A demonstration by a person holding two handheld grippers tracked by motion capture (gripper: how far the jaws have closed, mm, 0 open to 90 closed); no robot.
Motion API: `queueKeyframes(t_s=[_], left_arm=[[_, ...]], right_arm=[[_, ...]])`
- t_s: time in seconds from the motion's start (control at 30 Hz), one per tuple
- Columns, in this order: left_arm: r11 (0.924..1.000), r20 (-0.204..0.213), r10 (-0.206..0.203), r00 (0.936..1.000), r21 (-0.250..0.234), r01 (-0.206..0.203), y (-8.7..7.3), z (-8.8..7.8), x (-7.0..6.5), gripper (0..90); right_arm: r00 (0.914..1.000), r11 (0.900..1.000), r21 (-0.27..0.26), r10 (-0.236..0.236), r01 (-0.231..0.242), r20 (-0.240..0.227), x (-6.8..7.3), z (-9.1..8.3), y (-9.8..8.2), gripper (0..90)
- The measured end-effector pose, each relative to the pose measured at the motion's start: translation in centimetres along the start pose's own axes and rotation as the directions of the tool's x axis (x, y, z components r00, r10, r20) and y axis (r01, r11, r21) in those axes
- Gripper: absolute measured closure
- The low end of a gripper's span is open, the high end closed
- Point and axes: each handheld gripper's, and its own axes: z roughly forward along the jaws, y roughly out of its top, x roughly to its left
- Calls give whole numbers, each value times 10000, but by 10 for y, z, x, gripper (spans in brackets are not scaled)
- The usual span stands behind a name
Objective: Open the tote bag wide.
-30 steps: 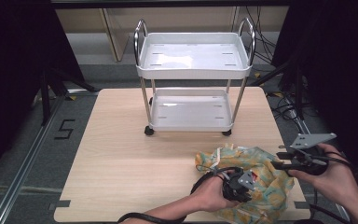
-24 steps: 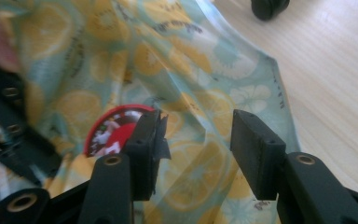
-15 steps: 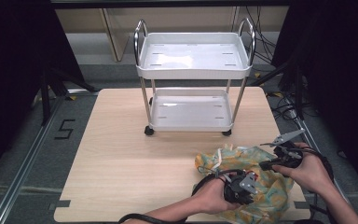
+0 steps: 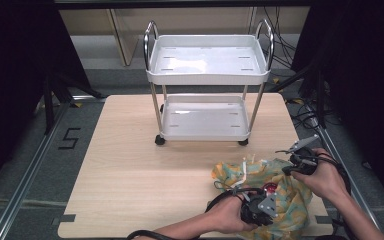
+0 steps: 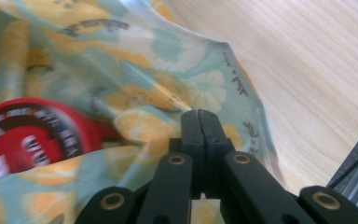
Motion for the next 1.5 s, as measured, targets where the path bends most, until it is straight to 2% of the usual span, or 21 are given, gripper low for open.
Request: queueKeyframes(t_s=[0.07,0.3,0.5,0.57,0.63,0.7,0.73,0.8,0.87,0.9,1.0,1.03,1.2,1.23,1.27,1.3,1.37,1.4,1.43,1.47,1.5], left_arm=[[10000,19,56,10000,63,-56,0,-1,0,894],[9998,126,148,9998,163,-150,-2,-2,-2,894],[9998,281,39,9996,209,-45,-5,-4,-2,894],[9999,283,8,9996,166,-12,-6,-5,-2,894],[9999,239,3,9997,117,-6,-7,-5,-3,894],[9996,370,80,9993,271,-91,-7,-6,-1,894],[9997,377,31,9993,249,-40,-8,-6,-2,894],[9998,341,-17,9994,197,11,-9,-6,-2,894],[9995,369,84,9993,297,-95,-9,-7,-1,894],[9996,315,103,9995,276,-112,-9,-8,0,894],[9998,254,-13,9997,218,7,-10,-8,1,894],[9998,248,-74,9997,167,70,-10,-8,2,893],[9998,189,-73,9998,172,70,-8,-5,0,893],[9997,163,-232,9996,-2,232,-8,-3,-1,893],[9997,163,-232,9996,-2,232,-8,-3,-1,893],[9999,253,-107,9996,-21,107,-8,-3,0,892],[9996,175,-289,9994,-33,290,-8,-3,-1,892],[9996,171,-288,9994,-33,288,-8,-3,0,891],[9996,171,-288,9994,-33,288,-8,-3,0,891],[9993,134,-355,9993,-64,356,-9,-3,0,891],[9993,98,-357,9993,-90,358,-8,-3,1,889]], right_arm=[[9999,10000,-38,-16,16,156,-2,2,1,900],[9973,9976,86,689,-692,241,-11,17,0,900],[9962,9969,134,769,-775,418,-20,26,0,900],[9927,9938,5,1113,-1114,464,-22,28,1,900],[9958,9968,112,784,-790,464,-25,28,0,900],[9952,9964,168,823,-833,527,-26,29,1,900],[9916,9932,-50,1161,-1160,574,-25,30,3,900],[9924,9953,122,952,-964,779,-29,31,3,900],[9893,9921,35,1250,-1256,758,-28,34,4,900],[9947,9969,188,750,-765,708,-31,35,4,900],[9924,9937,160,1099,-1109,555,-27,36,4,900],[9957,9969,-14,786,-786,499,-26,31,2,862],[9962,9972,-471,602,-573,626,-19,18,1,749],[9968,9964,-781,397,-342,694,-16,9,-2,706],[9968,9964,-781,397,-342,694,-16,9,-2,706],[9965,9920,-1198,485,-401,682,-11,0,-5,662],[9956,9888,-1343,736,-652,582,-5,-9,-8,645],[9968,9884,-1501,358,-247,714,-6,-12,-9,640],[9968,9884,-1501,358,-247,714,-6,-12,-9,640],[9959,9849,-1622,702,-601,571,0,-16,-11,638],[9978,9849,-1702,398,-301,539,-1,-21,-12,632]])
